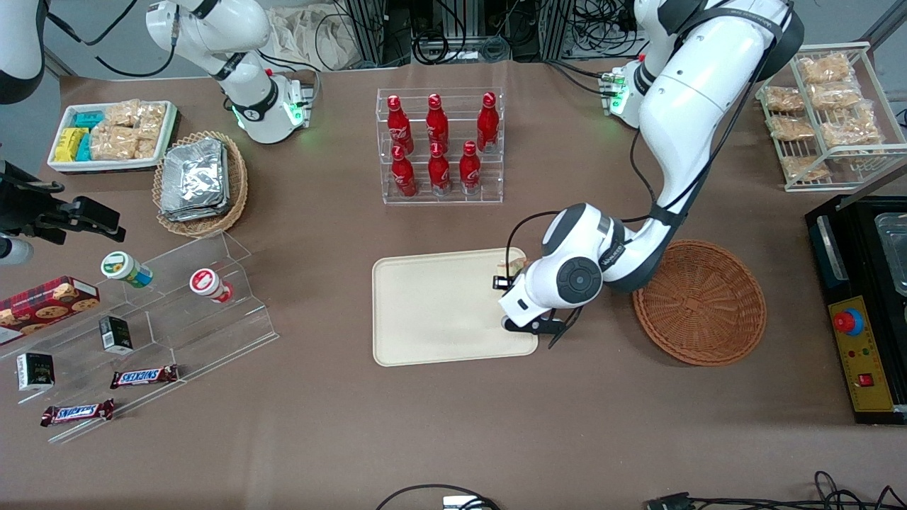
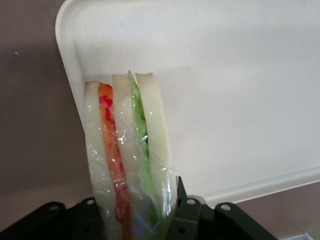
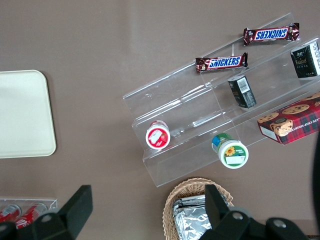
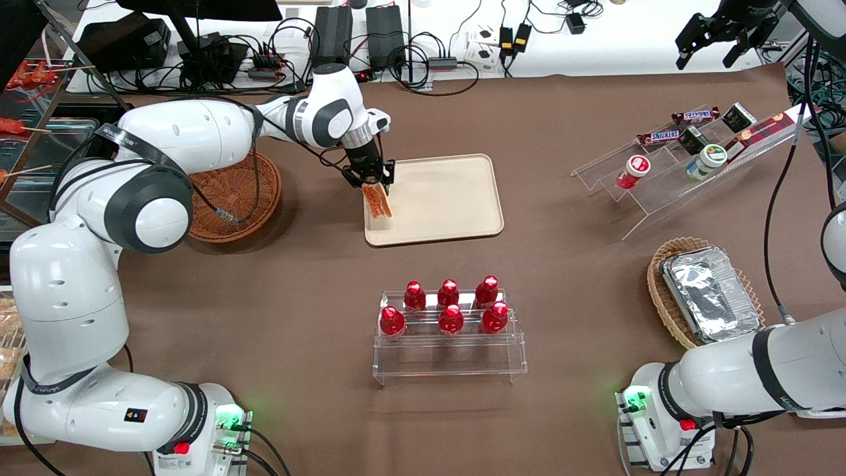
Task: Place sandwich from basket to tray
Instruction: 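Carry the sandwich over the tray and lower it onto it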
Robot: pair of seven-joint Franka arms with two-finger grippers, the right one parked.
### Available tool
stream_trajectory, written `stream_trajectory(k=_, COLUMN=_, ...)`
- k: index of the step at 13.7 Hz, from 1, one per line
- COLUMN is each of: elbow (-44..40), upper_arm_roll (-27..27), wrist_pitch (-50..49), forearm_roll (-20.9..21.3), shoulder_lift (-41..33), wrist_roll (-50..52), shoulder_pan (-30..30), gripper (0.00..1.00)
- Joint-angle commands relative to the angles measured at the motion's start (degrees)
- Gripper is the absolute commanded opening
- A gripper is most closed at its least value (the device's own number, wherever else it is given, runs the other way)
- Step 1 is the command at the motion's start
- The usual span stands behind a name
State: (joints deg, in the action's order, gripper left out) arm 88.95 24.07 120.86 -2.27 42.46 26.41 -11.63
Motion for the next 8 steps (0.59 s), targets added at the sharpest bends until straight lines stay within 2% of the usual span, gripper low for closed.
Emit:
stream_trajectory(k=1, elbow=-2.0, upper_arm_roll=-0.4, wrist_pitch=1.5, forearm_roll=0.5, shoulder_lift=1.9, wrist_roll=1.3, shoulder_pan=-1.7, gripper=0.48)
stream_trajectory(k=3, elbow=-2.0, upper_arm_roll=-0.5, wrist_pitch=2.4, forearm_roll=0.6, shoulder_lift=2.9, wrist_roll=1.3, shoulder_pan=-1.7, gripper=0.49)
stream_trajectory(k=6, elbow=-2.0, upper_arm_roll=-0.5, wrist_pitch=2.5, forearm_roll=0.6, shoulder_lift=3.4, wrist_roll=1.2, shoulder_pan=-1.7, gripper=0.59)
stream_trajectory(k=8, elbow=-2.0, upper_arm_roll=-0.6, wrist_pitch=2.5, forearm_roll=0.6, shoulder_lift=3.5, wrist_roll=1.2, shoulder_pan=-1.7, gripper=0.81)
